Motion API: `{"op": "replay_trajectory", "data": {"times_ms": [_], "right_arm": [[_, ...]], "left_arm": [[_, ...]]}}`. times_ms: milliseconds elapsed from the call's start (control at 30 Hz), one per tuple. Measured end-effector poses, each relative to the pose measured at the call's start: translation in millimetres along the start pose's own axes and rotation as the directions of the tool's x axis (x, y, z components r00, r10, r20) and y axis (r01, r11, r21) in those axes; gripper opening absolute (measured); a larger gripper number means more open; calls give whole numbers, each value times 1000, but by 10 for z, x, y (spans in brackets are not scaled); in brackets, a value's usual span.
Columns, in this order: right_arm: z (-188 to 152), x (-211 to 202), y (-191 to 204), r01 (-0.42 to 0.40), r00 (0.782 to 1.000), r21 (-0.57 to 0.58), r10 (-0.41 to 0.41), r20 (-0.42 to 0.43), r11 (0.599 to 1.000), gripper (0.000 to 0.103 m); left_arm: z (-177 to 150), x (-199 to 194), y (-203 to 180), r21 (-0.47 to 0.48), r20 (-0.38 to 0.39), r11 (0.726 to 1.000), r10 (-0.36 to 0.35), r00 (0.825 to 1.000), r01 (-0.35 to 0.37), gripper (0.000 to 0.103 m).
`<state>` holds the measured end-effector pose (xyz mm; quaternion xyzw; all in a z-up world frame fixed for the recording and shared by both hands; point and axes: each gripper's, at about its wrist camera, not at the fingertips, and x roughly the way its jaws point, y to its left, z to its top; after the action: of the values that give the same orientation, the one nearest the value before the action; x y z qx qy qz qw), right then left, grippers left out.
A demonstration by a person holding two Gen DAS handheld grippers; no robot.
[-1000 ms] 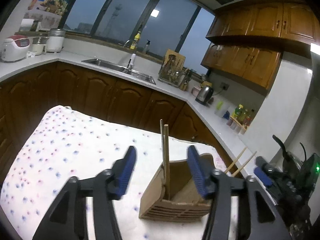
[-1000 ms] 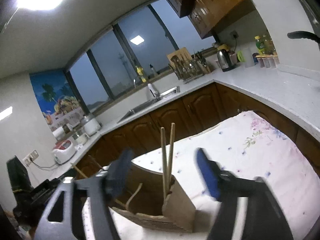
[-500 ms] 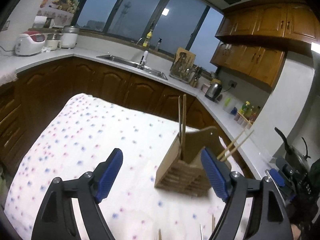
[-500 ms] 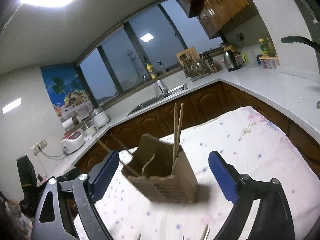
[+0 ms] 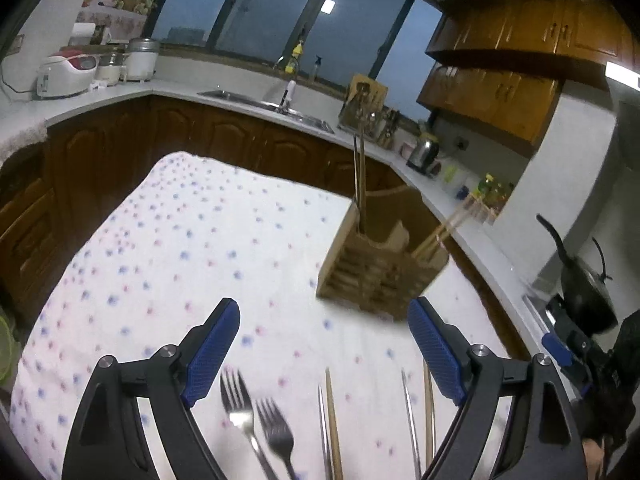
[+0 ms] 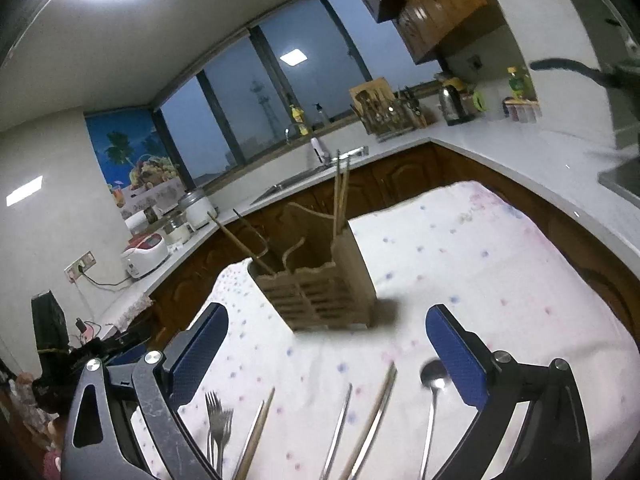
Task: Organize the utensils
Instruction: 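Withdraw both tools from the holder back over the utensil row, then lower left tool toward a wooden chopstick while right tool lowers toward another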
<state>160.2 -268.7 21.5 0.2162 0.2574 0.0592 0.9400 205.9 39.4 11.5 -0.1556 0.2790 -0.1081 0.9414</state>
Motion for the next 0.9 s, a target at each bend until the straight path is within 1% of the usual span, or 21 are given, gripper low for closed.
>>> {"op": "replay_trajectory", "data": {"times_ms": [233,400,633,767,833,867,900], "right_arm": [[-243,-189,-84,34,999,23,-33,-44,999,100],[-377,-231,-124,51,996,39,-48,-75,998,100],[-462,-242,-10,65,995,-33,-67,-80,997,100],[-501,-198,48,50,993,-60,-56,-99,997,100],[-523,-167,77,49,993,-69,-57,-104,996,99],[-524,-151,85,49,993,-76,-57,-106,996,96],[-528,-129,93,48,992,-82,-57,-113,995,91]], "left_arm": [[-238,-265,-32,24,-57,1000,12,998,-10,86],[-352,-392,-77,54,-80,998,30,996,-26,86],[-467,-454,-168,85,-116,996,41,992,-31,86],[-491,-424,-202,90,-130,996,39,991,-28,86],[-497,-410,-216,96,-138,995,41,990,-28,85],[-501,-407,-222,100,-142,995,42,989,-28,85],[-500,-390,-233,104,-145,994,43,989,-28,85]]}}
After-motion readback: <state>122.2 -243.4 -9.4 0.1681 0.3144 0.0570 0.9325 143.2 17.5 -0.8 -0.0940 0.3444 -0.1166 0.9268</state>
